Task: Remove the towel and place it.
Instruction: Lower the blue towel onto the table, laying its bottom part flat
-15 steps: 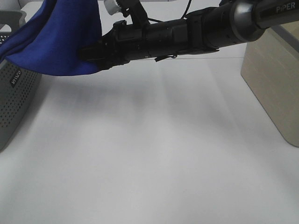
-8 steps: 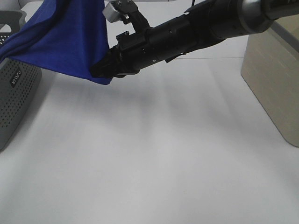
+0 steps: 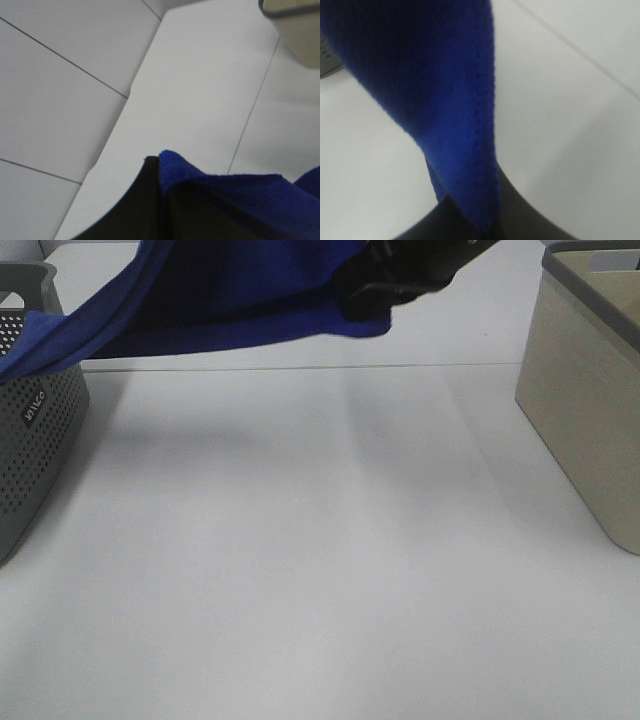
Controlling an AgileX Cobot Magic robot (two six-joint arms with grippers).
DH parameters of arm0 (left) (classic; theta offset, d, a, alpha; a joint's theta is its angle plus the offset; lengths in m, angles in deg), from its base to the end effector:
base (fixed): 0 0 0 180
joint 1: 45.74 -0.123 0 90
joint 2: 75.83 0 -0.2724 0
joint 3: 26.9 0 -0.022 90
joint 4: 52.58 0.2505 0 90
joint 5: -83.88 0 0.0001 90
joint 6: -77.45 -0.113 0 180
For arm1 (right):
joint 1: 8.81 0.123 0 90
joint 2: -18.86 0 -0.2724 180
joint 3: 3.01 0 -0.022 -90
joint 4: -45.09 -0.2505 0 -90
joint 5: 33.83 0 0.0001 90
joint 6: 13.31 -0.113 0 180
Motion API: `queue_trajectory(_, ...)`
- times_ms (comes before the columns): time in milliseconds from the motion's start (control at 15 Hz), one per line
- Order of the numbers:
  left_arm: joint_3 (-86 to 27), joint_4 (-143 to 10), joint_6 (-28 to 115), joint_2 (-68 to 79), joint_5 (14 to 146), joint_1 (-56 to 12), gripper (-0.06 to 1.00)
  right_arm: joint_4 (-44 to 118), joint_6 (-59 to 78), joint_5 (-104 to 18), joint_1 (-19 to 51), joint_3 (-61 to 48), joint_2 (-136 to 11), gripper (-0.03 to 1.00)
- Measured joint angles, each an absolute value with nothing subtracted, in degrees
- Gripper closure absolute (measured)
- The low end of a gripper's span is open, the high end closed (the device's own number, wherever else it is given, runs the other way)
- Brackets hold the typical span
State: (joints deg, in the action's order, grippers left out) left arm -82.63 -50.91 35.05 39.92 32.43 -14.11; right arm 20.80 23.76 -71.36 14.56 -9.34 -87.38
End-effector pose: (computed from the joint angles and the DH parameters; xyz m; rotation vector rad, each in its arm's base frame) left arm 0.3670 -0.2230 0.4712 1.1751 1.5543 0.1587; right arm 0.3597 0.1863 0.2858 -0.9332 2.1565 0.3493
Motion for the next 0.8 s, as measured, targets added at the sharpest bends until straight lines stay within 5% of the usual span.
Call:
queue_trajectory(400,-82.63,-53.66,35.22,38.94,46.12,-9.59,0.94,46.58,8.69,-73.71,14.56,-17.59,-75.29,0.95)
queue_trajectory(800,-82.63,-45.87,40.27,34.13,32.43,-8.10,0.94,54.20,6.85,-90.32,14.51,-24.07,-73.74,0.95)
